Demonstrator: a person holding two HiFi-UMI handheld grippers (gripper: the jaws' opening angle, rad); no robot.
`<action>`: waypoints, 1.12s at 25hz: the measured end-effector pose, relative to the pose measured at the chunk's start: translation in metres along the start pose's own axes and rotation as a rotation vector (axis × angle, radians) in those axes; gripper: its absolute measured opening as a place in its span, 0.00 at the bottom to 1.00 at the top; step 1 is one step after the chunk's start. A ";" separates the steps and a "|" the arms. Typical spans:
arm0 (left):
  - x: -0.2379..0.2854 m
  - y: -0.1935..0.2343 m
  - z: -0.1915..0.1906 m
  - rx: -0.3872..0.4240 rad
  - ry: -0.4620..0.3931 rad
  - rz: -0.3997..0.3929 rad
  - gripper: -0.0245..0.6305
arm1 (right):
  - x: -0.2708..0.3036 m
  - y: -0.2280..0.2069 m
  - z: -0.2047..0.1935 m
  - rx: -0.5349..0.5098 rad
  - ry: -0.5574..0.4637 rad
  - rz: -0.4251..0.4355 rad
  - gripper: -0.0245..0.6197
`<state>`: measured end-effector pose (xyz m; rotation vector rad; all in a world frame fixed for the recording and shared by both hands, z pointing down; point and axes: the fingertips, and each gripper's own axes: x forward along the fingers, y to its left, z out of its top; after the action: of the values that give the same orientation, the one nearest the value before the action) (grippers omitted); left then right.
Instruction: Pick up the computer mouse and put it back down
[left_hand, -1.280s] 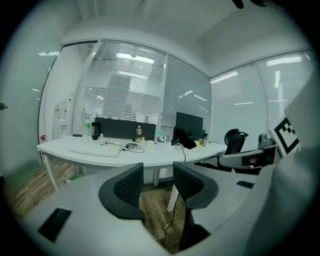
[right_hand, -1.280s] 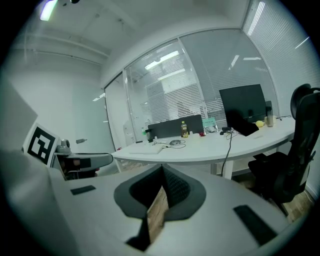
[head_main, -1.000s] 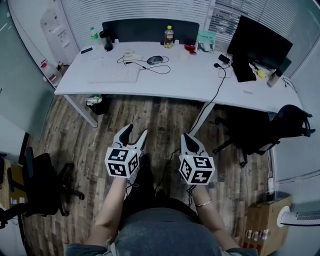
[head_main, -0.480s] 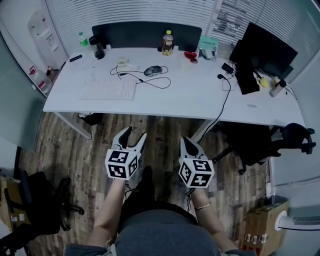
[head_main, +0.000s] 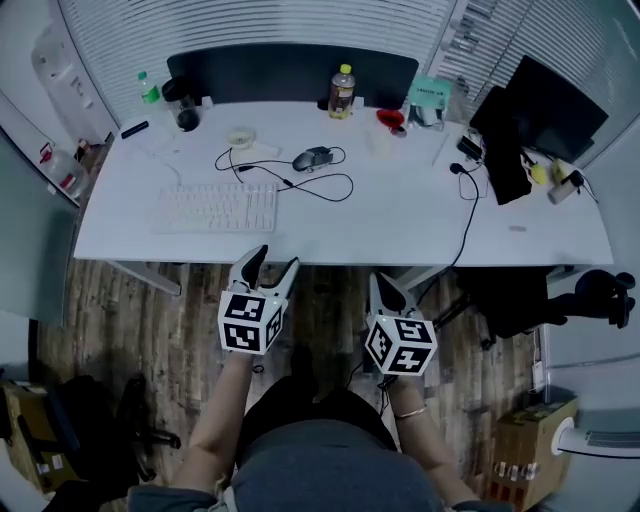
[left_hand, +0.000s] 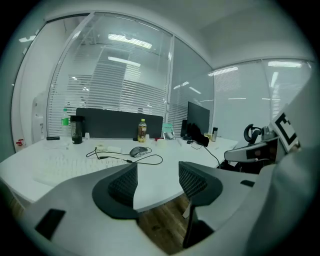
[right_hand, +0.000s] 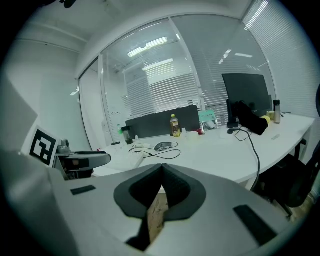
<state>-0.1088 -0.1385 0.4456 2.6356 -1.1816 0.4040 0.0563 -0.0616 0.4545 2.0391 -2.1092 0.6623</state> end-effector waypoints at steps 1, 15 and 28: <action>0.005 0.005 0.003 0.002 0.000 -0.003 0.41 | 0.004 -0.001 0.003 0.003 -0.003 -0.009 0.05; 0.042 0.031 0.028 0.025 -0.005 -0.001 0.41 | 0.028 -0.022 0.032 0.052 -0.042 -0.050 0.05; 0.099 0.056 0.046 0.057 0.022 0.010 0.42 | 0.082 -0.039 0.063 0.054 -0.057 -0.016 0.05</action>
<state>-0.0803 -0.2576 0.4409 2.6669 -1.1939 0.4741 0.1006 -0.1617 0.4385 2.1256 -2.1252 0.6737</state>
